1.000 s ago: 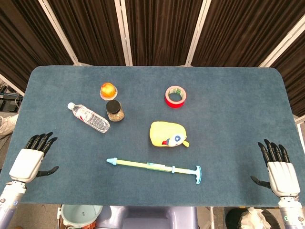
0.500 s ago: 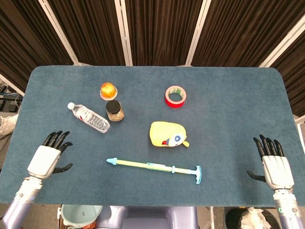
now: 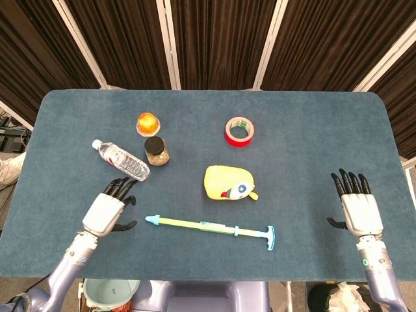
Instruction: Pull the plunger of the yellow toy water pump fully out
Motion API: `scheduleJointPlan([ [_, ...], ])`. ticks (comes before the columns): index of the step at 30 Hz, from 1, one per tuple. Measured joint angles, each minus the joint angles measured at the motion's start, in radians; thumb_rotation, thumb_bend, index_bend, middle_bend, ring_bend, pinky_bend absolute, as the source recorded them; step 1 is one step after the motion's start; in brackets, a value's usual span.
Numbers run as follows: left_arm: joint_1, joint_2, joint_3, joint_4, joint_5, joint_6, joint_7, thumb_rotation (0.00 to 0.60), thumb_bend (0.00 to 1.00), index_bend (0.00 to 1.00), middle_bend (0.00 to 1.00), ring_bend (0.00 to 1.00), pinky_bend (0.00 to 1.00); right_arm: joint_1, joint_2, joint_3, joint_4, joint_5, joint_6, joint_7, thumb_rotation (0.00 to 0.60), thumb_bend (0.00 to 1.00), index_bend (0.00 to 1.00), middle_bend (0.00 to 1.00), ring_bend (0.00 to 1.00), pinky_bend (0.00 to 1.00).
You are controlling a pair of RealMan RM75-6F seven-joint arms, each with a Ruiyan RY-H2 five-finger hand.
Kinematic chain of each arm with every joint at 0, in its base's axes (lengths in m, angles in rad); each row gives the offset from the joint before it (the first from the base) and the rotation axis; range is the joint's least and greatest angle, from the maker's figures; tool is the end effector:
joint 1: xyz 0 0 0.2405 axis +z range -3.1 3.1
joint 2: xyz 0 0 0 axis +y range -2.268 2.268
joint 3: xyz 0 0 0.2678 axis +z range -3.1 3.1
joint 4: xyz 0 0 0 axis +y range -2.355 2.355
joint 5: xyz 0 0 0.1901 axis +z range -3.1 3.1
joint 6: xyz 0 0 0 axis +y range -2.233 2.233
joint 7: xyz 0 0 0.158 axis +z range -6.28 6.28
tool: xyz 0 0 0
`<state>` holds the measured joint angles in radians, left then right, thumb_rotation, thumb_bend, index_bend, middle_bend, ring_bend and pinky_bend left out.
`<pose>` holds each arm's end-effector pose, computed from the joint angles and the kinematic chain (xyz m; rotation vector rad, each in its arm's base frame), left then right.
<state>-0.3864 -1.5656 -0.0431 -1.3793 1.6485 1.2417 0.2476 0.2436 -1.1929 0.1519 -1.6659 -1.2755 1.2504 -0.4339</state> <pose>-0.2211 0.2619 0.0098 -1.8729 -0.7038 -1.0172 -0.2953 -0.2574 0.1439 1.5080 -0.7950 0.6349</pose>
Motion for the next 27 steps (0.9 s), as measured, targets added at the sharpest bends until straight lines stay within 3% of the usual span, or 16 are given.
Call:
scheduleJointPlan([
  [19,-0.103,-0.233,-0.002,0.167,-0.036,-0.106,0.125,0.6,0.16,0.54,0.11,0.06,0.13,0.02,0.037,0.006,0.002,0.035,-0.003,0.047,0.6,0.0,0.06,0.0,0.0,0.0],
  [27,-0.114,-0.269,0.008,0.195,-0.034,-0.086,0.147,0.6,0.35,0.62,0.17,0.08,0.13,0.02,0.051,0.001,0.009,0.039,0.003,0.066,0.6,0.0,0.06,0.0,0.0,0.0],
])
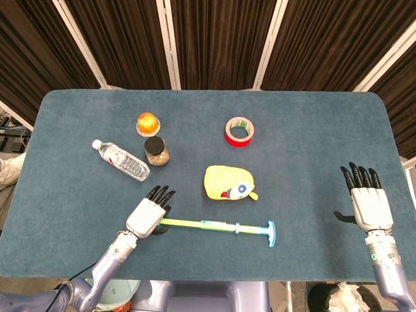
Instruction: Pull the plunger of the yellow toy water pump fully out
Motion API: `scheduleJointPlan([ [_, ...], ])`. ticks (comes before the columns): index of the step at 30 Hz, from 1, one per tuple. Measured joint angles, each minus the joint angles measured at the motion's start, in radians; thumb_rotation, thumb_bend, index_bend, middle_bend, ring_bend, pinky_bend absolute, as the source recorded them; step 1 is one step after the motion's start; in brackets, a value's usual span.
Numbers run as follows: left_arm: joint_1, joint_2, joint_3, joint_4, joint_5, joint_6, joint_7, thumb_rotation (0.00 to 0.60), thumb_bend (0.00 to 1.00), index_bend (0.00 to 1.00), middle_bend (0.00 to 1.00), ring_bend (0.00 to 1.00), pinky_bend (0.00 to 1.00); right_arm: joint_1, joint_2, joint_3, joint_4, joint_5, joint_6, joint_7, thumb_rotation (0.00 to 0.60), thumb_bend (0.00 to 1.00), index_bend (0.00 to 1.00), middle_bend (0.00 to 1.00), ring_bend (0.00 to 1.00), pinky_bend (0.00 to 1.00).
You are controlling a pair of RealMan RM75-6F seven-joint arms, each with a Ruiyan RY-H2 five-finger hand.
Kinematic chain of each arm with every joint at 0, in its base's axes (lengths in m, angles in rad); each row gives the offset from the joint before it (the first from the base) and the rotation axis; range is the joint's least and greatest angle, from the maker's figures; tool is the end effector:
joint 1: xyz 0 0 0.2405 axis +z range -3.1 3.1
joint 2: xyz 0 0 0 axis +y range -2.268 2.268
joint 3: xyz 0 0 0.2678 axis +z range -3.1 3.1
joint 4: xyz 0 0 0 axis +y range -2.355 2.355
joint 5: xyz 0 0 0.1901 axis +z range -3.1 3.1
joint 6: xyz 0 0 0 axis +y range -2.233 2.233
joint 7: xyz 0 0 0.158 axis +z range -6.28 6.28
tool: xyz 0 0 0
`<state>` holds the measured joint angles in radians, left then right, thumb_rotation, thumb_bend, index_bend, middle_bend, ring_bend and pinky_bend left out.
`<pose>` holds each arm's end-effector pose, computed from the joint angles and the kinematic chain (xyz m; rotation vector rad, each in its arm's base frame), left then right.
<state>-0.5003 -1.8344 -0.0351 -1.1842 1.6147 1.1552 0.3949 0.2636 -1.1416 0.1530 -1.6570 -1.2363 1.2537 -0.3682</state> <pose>-0.1766 0.2705 -0.0770 -2.0106 -0.5794 -0.9739 -0.3017 -0.2649 0.1653 1.4625 -0.8081 0.6421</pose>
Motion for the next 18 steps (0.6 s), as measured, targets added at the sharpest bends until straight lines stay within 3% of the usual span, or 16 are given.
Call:
scheduleJointPlan([
  [10,-0.003,-0.015,0.014,0.016,0.032,0.059,-0.026,0.6,0.43,0.67,0.31,0.18,0.13,0.005,-0.006,-0.012,-0.015,0.008,0.002,-0.022,0.6,0.0,0.06,0.0,0.0,0.0],
  [13,-0.004,-0.019,0.018,0.025,0.039,0.071,-0.03,0.6,0.46,0.69,0.46,0.29,0.16,0.01,-0.014,-0.018,-0.015,0.009,-0.006,-0.033,0.6,0.0,0.07,0.0,0.0,0.0],
  [15,-0.004,-0.022,0.021,0.032,0.047,0.083,-0.035,0.6,0.47,0.69,0.6,0.43,0.22,0.015,-0.024,-0.023,-0.014,0.009,-0.012,-0.043,0.6,0.02,0.09,0.0,0.0,0.0],
  [18,-0.004,-0.031,0.03,0.054,0.07,0.113,-0.053,0.6,0.48,0.71,0.69,0.52,0.3,0.024,-0.046,-0.032,-0.014,0.007,-0.025,-0.053,0.6,0.03,0.11,0.0,0.0,0.0],
])
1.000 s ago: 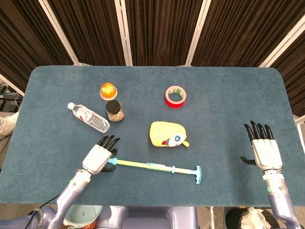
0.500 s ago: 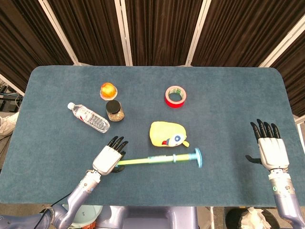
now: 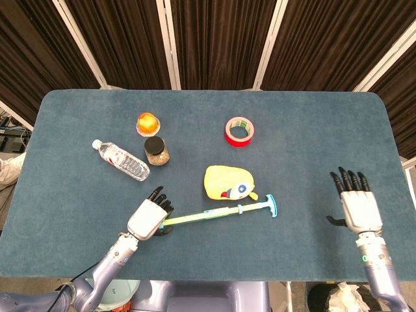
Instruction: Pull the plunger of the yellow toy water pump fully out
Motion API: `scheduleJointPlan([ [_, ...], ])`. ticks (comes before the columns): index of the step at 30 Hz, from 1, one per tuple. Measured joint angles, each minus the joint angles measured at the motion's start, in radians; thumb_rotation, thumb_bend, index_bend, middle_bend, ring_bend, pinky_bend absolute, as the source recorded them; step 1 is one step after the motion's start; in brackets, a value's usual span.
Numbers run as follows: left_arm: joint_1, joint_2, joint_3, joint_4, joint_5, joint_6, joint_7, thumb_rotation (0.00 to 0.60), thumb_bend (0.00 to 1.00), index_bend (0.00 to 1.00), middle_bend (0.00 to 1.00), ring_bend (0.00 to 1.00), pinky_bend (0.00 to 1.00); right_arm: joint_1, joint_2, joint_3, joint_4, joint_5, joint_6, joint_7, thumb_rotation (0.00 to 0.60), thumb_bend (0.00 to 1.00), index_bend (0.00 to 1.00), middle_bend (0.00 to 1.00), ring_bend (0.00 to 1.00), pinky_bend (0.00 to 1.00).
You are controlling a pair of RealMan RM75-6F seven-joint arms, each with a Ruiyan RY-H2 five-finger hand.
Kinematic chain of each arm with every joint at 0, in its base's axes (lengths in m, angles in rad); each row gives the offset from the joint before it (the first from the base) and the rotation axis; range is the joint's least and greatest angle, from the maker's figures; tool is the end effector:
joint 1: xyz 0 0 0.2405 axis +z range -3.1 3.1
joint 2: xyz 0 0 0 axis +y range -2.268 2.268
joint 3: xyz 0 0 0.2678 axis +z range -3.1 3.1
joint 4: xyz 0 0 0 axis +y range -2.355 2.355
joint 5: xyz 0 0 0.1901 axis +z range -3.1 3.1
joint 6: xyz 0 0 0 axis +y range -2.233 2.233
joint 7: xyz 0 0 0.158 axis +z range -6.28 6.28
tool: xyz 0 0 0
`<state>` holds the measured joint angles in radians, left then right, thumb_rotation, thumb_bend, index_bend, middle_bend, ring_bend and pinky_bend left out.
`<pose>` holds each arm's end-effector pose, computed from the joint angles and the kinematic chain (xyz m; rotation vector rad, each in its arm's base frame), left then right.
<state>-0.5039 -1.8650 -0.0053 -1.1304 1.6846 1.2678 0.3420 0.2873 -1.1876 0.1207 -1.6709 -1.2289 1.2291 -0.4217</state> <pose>-0.1672 0.2646 -0.0736 -1.9786 -0.5117 -1.0915 -0.2947 -0.2632 0.1385 1.5300 -0.8346 0.6214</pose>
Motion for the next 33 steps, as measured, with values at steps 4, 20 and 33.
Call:
scheduleJointPlan([
  [4,-0.003,-0.015,0.013,0.038,0.036,0.041,-0.039,0.6,0.49,0.71,0.72,0.55,0.32,0.008,-0.024,-0.011,0.0,-0.003,-0.008,-0.025,0.6,0.06,0.16,0.0,0.0,0.0],
  [20,-0.037,-0.117,0.04,0.242,0.088,0.081,-0.168,0.6,0.49,0.72,0.72,0.55,0.33,0.044,-0.128,-0.112,-0.092,-0.082,-0.079,-0.147,0.6,0.1,0.42,0.0,0.0,0.0],
  [33,-0.041,-0.16,0.092,0.282,0.124,0.103,-0.227,0.6,0.49,0.72,0.72,0.55,0.33,0.073,-0.216,-0.083,-0.054,-0.06,-0.065,-0.188,0.6,0.15,0.39,0.0,0.0,0.0],
])
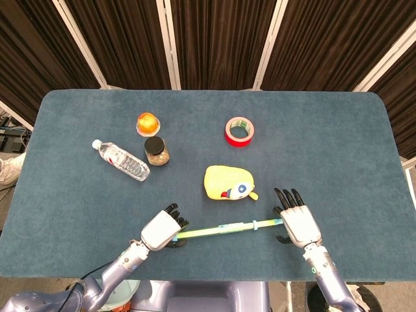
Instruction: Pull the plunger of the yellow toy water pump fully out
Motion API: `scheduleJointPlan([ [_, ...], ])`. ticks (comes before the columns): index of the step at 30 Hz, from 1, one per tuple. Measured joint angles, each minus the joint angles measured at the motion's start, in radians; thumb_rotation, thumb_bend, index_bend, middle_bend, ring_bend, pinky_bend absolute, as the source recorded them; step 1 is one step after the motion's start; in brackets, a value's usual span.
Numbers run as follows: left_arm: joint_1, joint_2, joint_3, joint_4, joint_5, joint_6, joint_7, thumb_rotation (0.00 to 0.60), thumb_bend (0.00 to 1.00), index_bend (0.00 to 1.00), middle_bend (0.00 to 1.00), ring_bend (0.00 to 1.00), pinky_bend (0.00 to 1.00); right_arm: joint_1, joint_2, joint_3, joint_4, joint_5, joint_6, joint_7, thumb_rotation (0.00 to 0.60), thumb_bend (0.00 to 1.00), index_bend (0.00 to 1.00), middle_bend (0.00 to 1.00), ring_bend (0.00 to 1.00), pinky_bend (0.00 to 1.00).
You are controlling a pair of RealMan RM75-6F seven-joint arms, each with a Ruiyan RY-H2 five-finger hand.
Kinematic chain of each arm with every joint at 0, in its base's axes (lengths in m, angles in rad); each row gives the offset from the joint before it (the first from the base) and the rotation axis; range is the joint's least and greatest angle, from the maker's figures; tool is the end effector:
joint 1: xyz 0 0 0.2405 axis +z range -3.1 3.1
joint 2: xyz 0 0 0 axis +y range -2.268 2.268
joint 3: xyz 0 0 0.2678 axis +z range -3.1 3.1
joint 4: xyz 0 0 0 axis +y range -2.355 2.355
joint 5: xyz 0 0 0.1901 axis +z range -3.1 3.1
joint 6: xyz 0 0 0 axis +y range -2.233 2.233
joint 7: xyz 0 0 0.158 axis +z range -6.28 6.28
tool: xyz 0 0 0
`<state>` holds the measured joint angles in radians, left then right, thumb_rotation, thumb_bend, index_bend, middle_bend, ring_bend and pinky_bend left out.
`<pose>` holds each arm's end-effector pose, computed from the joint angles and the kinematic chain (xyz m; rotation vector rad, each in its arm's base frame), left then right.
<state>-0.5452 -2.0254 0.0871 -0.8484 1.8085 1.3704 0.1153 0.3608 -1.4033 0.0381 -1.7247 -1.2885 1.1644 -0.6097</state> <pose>-0.1520 0.2481 -0.1115 -2.0878 -0.4646 -1.2688 -0.2346 -0.2478 0.0386 1.8123 -0.8473 0.6843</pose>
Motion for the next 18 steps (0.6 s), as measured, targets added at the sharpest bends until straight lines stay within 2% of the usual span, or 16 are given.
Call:
scheduleJointPlan([
  [18,0.0,-0.032,0.013,0.049,0.002,0.023,-0.05,0.6,0.49,0.72,0.72,0.55,0.33,0.033,-0.064,-0.002,0.102,0.0,-0.04,0.063,0.6,0.19,0.39,0.0,0.0,0.0],
])
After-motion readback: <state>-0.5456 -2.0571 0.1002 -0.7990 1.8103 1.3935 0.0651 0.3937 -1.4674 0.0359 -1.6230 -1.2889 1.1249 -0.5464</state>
